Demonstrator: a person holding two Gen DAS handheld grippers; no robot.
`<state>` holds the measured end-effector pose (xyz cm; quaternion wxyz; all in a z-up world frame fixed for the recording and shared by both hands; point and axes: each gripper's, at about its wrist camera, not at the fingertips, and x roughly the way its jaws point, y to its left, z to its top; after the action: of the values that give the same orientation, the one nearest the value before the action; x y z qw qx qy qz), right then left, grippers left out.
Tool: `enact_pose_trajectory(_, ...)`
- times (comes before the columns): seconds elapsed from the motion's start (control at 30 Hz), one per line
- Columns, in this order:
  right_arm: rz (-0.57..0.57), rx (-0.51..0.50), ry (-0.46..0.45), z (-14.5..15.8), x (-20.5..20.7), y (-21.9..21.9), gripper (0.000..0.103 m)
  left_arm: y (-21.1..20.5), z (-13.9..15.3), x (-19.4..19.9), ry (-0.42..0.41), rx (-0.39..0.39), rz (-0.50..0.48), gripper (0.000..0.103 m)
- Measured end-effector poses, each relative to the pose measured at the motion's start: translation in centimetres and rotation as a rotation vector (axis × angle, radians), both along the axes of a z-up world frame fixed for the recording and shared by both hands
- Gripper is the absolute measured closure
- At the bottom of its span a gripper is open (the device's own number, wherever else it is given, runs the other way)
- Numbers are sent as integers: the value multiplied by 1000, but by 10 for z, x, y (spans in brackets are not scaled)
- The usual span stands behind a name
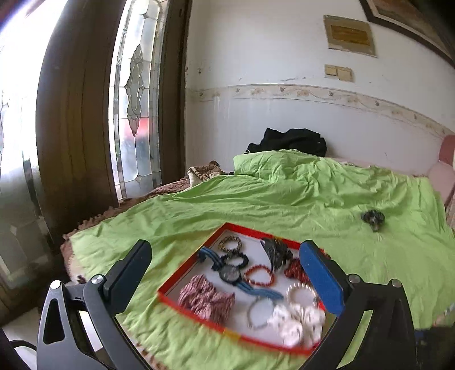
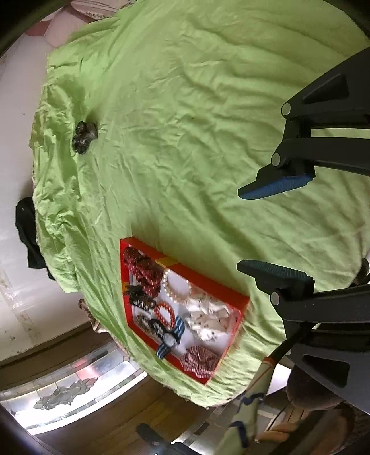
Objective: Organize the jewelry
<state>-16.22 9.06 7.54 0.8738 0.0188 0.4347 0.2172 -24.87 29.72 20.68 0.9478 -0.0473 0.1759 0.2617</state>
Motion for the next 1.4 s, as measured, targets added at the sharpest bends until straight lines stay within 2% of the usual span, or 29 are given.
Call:
enact_pose_trajectory(0.1,10,1,-29,7,-15,2,47,-11,9,-18,1,17,24,0)
enact_pose_trajectory(0.2,19,-12,-82,15,-30,4,43,-18,13,-27,25,-12,-3,0)
enact_pose_trajectory(0.37,37,-24,-138,18,-49,1,40,-37,4,-34,80,-32,-44,0)
enact_pose_trajectory(0.53,36,-23,-147,16,-54,-7,39,-59,-11,-26,147,-7,-81,0)
enact_pose_trajectory(0.7,-13,-24,-141,15,-53,-22,36,-68,-21,-20,213,-51,-113,0)
enact_pose_trajectory(0.97,-62,-60,-151,17,-59,-31,32,-77,-39,-12,306,-40,-141,0)
enact_pose_trajectory(1.4,-55,-112,-153,14,-66,-15,31,-63,-62,-19,361,-101,-149,0)
